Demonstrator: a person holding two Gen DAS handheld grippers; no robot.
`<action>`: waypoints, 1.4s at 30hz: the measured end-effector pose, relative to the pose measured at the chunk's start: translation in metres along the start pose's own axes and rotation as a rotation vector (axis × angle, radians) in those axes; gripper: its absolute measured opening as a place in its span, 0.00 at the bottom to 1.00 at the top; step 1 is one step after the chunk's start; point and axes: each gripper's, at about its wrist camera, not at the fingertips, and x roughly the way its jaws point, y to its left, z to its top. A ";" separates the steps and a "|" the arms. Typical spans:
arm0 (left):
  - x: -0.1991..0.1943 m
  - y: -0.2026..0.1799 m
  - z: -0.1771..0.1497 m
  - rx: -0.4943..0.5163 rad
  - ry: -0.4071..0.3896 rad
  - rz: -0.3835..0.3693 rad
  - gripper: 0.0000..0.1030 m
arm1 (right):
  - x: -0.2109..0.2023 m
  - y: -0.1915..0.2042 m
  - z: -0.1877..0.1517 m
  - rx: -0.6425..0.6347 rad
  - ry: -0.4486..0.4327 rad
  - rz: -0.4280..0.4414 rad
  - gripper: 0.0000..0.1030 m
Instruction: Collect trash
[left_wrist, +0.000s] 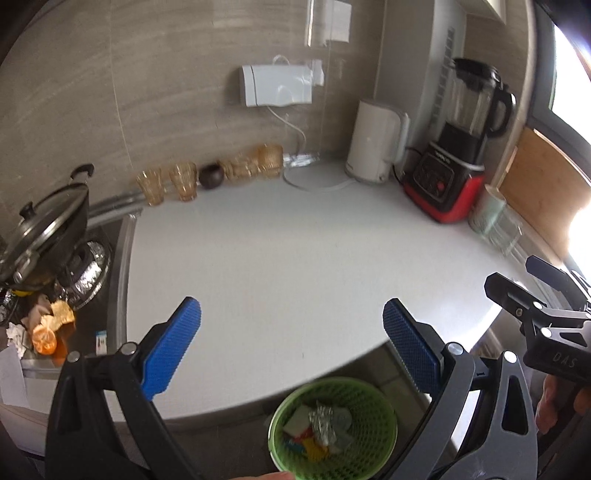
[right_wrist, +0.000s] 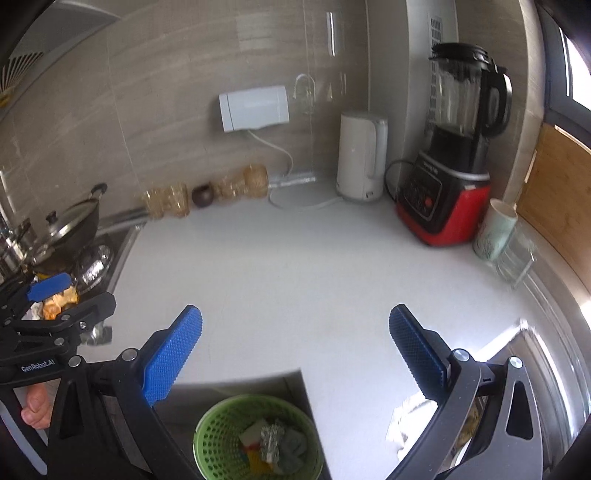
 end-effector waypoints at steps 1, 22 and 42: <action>0.000 0.000 0.005 -0.008 -0.009 0.008 0.92 | 0.002 -0.002 0.007 0.000 -0.011 0.009 0.98; 0.034 0.013 0.052 -0.185 -0.040 0.173 0.92 | 0.072 -0.008 0.075 -0.135 0.004 0.175 0.98; 0.041 0.004 0.060 -0.173 -0.023 0.195 0.92 | 0.077 -0.013 0.083 -0.129 -0.005 0.208 0.98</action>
